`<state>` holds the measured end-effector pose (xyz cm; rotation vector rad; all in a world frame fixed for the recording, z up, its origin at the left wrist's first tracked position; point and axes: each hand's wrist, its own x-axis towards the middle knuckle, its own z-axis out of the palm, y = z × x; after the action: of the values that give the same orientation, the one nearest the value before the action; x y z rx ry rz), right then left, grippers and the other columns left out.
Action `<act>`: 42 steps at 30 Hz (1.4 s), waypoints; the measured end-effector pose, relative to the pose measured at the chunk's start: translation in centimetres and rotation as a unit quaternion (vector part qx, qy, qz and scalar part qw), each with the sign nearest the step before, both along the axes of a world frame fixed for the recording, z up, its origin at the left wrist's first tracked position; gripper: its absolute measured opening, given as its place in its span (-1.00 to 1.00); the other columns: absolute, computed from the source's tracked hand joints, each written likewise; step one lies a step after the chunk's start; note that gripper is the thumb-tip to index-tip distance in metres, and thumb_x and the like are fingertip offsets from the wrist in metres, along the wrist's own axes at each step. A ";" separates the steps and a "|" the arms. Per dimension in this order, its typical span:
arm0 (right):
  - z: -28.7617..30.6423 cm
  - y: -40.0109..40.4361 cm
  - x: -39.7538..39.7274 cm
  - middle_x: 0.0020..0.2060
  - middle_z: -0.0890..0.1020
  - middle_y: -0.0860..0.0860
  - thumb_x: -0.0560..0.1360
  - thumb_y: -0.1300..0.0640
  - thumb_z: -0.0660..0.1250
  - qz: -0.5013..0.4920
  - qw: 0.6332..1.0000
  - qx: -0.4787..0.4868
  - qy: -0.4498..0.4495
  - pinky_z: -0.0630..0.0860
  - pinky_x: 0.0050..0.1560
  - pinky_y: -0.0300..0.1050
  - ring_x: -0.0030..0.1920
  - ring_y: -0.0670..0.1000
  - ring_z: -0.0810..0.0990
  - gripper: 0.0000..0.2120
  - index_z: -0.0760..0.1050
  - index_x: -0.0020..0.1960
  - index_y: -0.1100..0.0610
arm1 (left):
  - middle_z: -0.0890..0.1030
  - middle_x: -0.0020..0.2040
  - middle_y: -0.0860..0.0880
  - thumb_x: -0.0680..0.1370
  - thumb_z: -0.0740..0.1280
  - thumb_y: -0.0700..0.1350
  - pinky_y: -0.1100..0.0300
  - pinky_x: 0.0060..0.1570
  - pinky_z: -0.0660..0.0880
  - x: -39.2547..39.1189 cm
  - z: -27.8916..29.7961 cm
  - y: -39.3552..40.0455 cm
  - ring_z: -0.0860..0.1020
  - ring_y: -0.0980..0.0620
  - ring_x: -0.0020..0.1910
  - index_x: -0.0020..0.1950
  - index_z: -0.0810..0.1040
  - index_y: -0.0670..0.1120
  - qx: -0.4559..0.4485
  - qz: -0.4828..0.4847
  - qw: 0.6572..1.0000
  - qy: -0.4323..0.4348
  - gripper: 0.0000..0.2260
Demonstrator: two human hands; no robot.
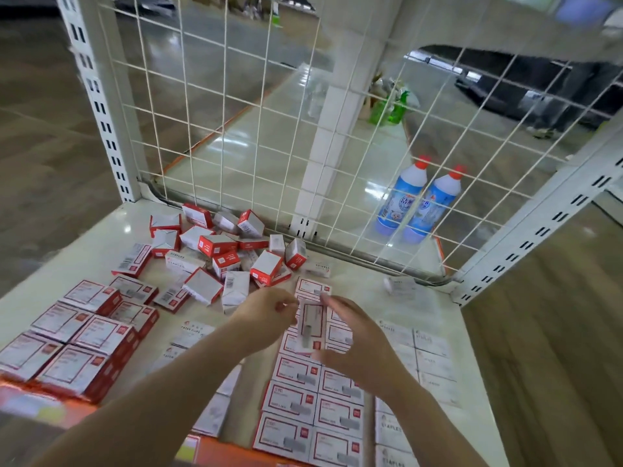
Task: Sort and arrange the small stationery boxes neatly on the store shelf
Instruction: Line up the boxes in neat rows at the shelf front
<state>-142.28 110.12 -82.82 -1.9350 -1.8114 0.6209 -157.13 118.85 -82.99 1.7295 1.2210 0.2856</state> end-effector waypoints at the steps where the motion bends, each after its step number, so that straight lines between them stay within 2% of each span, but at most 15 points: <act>1: 0.1 -0.3 -0.2 0.38 0.26 -0.22 0.38 0.05 0.42 -0.001 1.000 -0.002 0.002 0.17 0.41 -0.24 0.37 -0.25 0.20 -0.25 0.15 0.47 -0.05 | 0.57 -0.19 0.07 0.59 0.21 -0.16 0.34 -0.21 0.46 -0.1 0.1 -0.1 0.55 0.16 -0.20 0.15 0.56 -0.13 -0.010 0.000 1.000 -0.005 -0.80; 4: 0.5 -0.9 -0.6 0.40 0.25 -0.21 0.39 0.04 0.43 0.002 1.000 0.000 0.004 0.14 0.42 -0.24 0.38 -0.25 0.18 -0.25 0.15 0.47 -0.06 | 0.59 -0.21 0.04 0.56 0.27 -0.13 0.37 -0.32 0.38 -0.5 0.5 -0.7 0.52 0.17 -0.26 0.04 0.60 -0.14 -0.047 -0.002 0.999 -0.004 -0.84; 9: 1.2 -1.5 -1.1 0.41 0.22 -0.24 0.40 0.05 0.42 0.011 1.000 0.001 -0.002 0.05 0.34 -0.41 0.35 -0.31 0.12 -0.26 0.14 0.48 -0.07 | 0.62 -0.20 0.00 0.55 0.30 -0.15 0.33 -0.28 0.48 -0.8 0.7 -0.7 0.56 0.14 -0.28 0.00 0.57 -0.14 -0.120 0.018 0.992 -0.036 -0.90; 12: 1.2 -1.8 -1.2 0.41 0.21 -0.24 0.41 0.06 0.42 0.012 1.000 -0.010 0.005 0.04 0.33 -0.43 0.36 -0.31 0.11 -0.26 0.12 0.48 -0.07 | 0.64 -0.18 -0.01 0.55 0.29 -0.16 0.32 -0.27 0.50 -0.8 1.0 -0.8 0.59 0.12 -0.26 -0.06 0.58 -0.09 -0.146 0.022 0.988 -0.043 -0.93; 14: 1.0 -2.0 -1.2 0.39 0.22 -0.25 0.43 0.07 0.40 -0.004 0.999 -0.025 0.023 0.08 0.38 -0.37 0.38 -0.28 0.13 -0.28 0.11 0.48 -0.07 | 0.64 -0.18 -0.01 0.56 0.29 -0.16 0.31 -0.27 0.50 -0.9 1.0 -1.0 0.59 0.12 -0.26 -0.08 0.57 -0.08 -0.152 0.030 0.987 -0.047 -0.92; 16: 0.4 -2.3 -1.4 0.32 0.28 -0.28 0.44 0.05 0.39 -0.042 0.998 -0.031 0.046 0.19 0.37 -0.33 0.34 -0.25 0.24 -0.32 0.14 0.46 -0.08 | 0.64 -0.21 0.00 0.56 0.28 -0.17 0.32 -0.28 0.51 -1.0 1.0 -1.2 0.59 0.13 -0.27 -0.15 0.55 -0.07 -0.157 0.049 0.985 -0.051 -0.89; 18: -0.2 -2.6 -1.7 0.19 0.40 -0.31 0.44 0.06 0.40 -0.087 0.992 -0.037 0.087 0.31 0.22 -0.43 0.19 -0.28 0.40 -0.37 0.22 0.43 -0.08 | 0.63 -0.22 0.00 0.57 0.26 -0.19 0.30 -0.26 0.53 -0.9 0.7 -1.4 0.59 0.12 -0.27 -0.15 0.55 -0.09 -0.163 0.080 0.981 -0.066 -0.87; 20: -1.0 -2.9 -2.2 0.10 0.50 -0.27 0.42 0.07 0.41 -0.114 0.986 -0.047 0.113 0.39 0.16 -0.41 0.10 -0.27 0.48 -0.44 0.30 0.36 -0.11 | 0.64 -0.20 -0.02 0.58 0.25 -0.18 0.29 -0.28 0.54 -0.7 0.4 -1.8 0.58 0.11 -0.27 -0.05 0.56 -0.13 -0.171 0.113 0.975 -0.082 -0.89; 23: -1.6 -3.1 -3.0 0.04 0.55 -0.24 0.40 0.08 0.43 -0.156 0.977 -0.025 0.144 0.45 0.03 -0.44 0.03 -0.26 0.53 -0.57 0.37 0.18 -0.19 | 0.64 -0.16 -0.05 0.58 0.24 -0.18 0.26 -0.22 0.56 0.0 0.1 -2.2 0.60 0.08 -0.23 0.01 0.53 -0.17 -0.188 0.129 0.969 -0.098 -0.89; 25: -1.8 -3.1 -3.2 -0.03 0.53 -0.28 0.41 0.10 0.44 -0.178 0.974 0.000 0.142 0.45 -0.05 -0.48 0.00 -0.24 0.53 -0.61 0.37 0.11 -0.19 | 0.60 -0.19 -0.04 0.58 0.24 -0.20 0.29 -0.28 0.56 0.3 0.2 -2.5 0.58 0.10 -0.28 0.01 0.45 -0.15 -0.197 0.143 0.963 -0.113 -0.96; 29: -1.8 -3.3 -3.0 0.00 0.51 -0.22 0.42 0.16 0.41 -0.181 0.977 0.019 0.108 0.48 0.11 -0.32 0.05 -0.17 0.52 -0.61 0.41 0.18 -0.10 | 0.58 -0.16 -0.06 0.55 0.28 -0.25 0.34 -0.45 0.48 0.4 -0.4 -2.6 0.56 0.09 -0.29 0.15 0.33 -0.12 -0.195 0.123 0.968 -0.098 -0.78; 31: -1.5 -3.2 -2.6 0.04 0.47 -0.19 0.42 0.22 0.39 -0.170 0.982 0.022 0.080 0.46 0.19 -0.28 0.08 -0.18 0.49 -0.57 0.41 0.23 -0.05 | 0.56 -0.16 -0.02 0.53 0.30 -0.25 0.35 -0.40 0.46 0.3 -0.6 -2.5 0.55 0.09 -0.23 0.06 0.37 -0.09 -0.175 0.095 0.978 -0.066 -0.82; 35: -0.8 -3.0 -1.7 0.06 0.39 -0.17 0.43 0.28 0.36 -0.141 0.989 0.033 0.041 0.39 0.23 -0.37 0.11 -0.19 0.43 -0.55 0.41 0.29 0.04 | 0.58 -0.15 0.01 0.50 0.34 -0.24 0.29 -0.23 0.50 -0.1 -0.8 -2.2 0.57 0.05 -0.14 -0.14 0.43 -0.05 -0.175 0.075 0.980 -0.052 -0.87; 39: -0.4 -2.9 -1.1 0.06 0.41 -0.18 0.45 0.28 0.35 -0.122 0.991 0.037 0.039 0.36 0.25 -0.37 0.15 -0.15 0.44 -0.56 0.41 0.31 0.09 | 0.58 -0.12 0.00 0.50 0.35 -0.23 0.28 -0.20 0.50 0.1 -1.1 -2.4 0.57 0.02 -0.10 -0.14 0.41 -0.04 -0.171 0.062 0.983 -0.040 -0.86; 42: -0.5 -2.8 -0.7 0.09 0.43 -0.15 0.46 0.27 0.35 -0.109 0.993 0.031 0.020 0.38 0.29 -0.24 0.19 -0.11 0.44 -0.56 0.41 0.32 0.10 | 0.60 -0.10 -0.04 0.49 0.35 -0.23 0.29 -0.22 0.51 0.3 -1.3 -2.6 0.58 0.01 -0.11 -0.13 0.40 -0.05 -0.167 0.063 0.983 -0.034 -0.85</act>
<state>-142.97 107.27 -83.32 -2.0280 -1.5480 0.5203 -156.84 116.26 -84.26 1.3476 1.2527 0.2003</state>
